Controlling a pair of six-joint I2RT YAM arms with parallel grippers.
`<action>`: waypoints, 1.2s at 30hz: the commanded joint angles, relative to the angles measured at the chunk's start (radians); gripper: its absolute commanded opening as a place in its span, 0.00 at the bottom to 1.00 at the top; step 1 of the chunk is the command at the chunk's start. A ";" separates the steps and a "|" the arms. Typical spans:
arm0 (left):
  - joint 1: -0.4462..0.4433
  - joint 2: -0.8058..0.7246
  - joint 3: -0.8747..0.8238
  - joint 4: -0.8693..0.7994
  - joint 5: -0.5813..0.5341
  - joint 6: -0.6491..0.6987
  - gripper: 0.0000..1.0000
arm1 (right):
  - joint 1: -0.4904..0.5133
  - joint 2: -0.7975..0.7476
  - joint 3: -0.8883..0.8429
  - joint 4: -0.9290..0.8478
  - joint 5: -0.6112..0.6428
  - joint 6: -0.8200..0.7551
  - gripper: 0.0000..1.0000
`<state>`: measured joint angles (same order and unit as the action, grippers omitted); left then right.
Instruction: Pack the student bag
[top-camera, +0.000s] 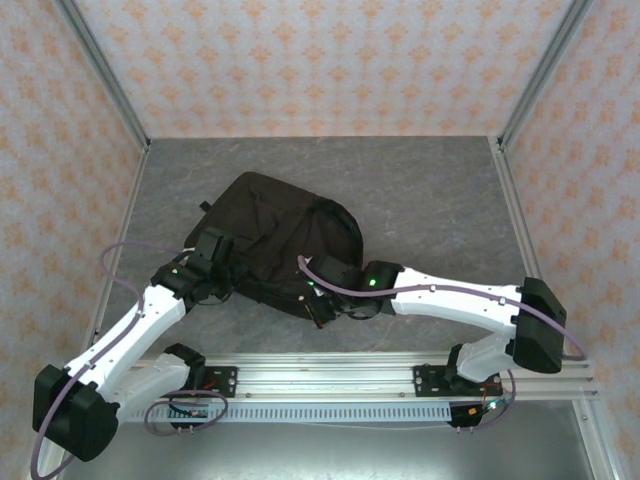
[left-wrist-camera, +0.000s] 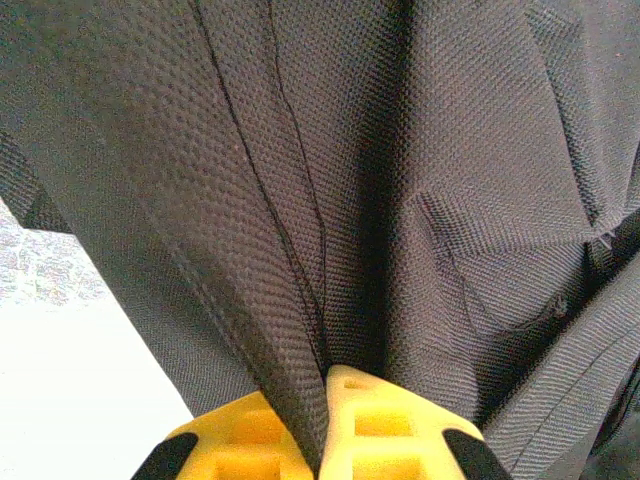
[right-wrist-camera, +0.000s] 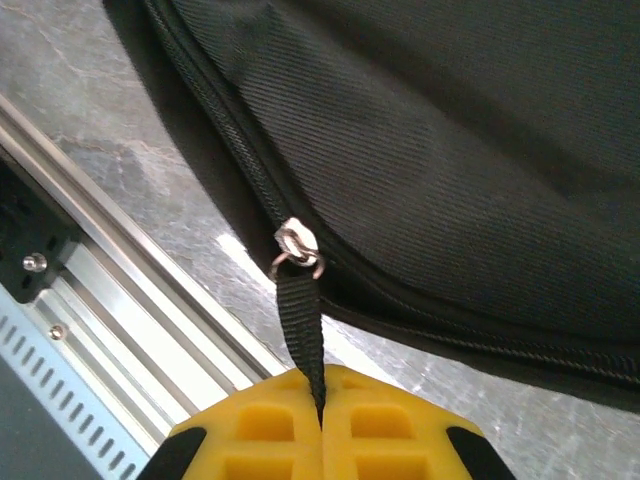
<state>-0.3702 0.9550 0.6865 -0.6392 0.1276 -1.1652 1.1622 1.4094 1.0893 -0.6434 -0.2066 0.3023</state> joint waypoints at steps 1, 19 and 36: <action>0.030 -0.012 0.024 -0.040 -0.091 0.034 0.00 | -0.024 -0.046 -0.024 -0.099 0.033 -0.023 0.00; 0.123 0.143 0.214 -0.115 -0.037 0.326 0.00 | 0.028 0.038 0.050 -0.067 -0.066 -0.028 0.00; 0.306 0.062 0.303 -0.316 0.002 0.277 0.56 | 0.063 0.376 0.400 0.052 -0.026 0.048 0.00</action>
<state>-0.0696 1.0813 1.0172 -0.8677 0.1089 -0.8761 1.2236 1.7763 1.4570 -0.6178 -0.2733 0.3336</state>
